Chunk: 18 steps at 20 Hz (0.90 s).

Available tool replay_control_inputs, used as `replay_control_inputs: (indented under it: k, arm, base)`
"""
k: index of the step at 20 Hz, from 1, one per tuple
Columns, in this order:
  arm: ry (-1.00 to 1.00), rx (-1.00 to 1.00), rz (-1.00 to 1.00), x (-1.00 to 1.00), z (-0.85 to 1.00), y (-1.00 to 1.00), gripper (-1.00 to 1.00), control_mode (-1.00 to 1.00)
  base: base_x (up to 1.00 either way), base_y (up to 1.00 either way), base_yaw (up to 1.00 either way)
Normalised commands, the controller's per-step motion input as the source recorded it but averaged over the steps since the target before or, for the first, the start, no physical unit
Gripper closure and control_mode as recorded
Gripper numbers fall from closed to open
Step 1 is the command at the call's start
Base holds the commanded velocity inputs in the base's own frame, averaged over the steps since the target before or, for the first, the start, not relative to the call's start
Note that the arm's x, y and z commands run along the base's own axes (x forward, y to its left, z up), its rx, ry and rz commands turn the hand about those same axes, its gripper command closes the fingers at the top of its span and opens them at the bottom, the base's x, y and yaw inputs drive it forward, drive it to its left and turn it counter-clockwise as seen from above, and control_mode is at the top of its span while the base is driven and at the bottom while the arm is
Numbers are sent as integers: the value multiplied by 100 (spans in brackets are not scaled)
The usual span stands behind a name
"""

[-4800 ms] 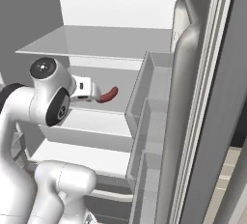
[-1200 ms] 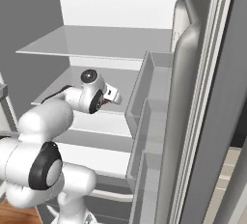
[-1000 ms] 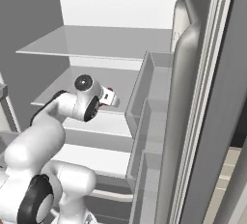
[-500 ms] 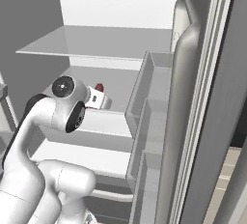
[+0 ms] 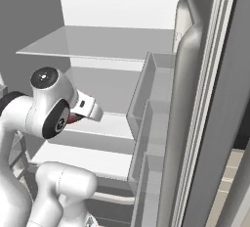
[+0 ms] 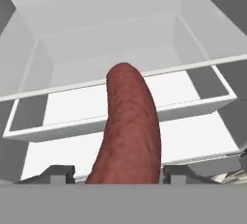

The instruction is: Move the hot dog bun to the plate on the dining table and place the condiment next to that plate. Then navigate to the fridge and take the sausage and place it on the plate as well.

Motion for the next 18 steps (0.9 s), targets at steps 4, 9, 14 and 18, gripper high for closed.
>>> replay_control_inputs:
  k: [4,9,14,18]
  arm:
    - [33,0,1,-53,-6,0,100,-100]
    - [0,0,0,0,0,0,100,100]
    - [0,0,0,0,0,0,100,100]
    - [0,0,0,0,0,0,100,100]
  base:
    - [0,0,0]
    - [-100,0,0]
    - [-100,0,-2]
    - [-100,0,-41]
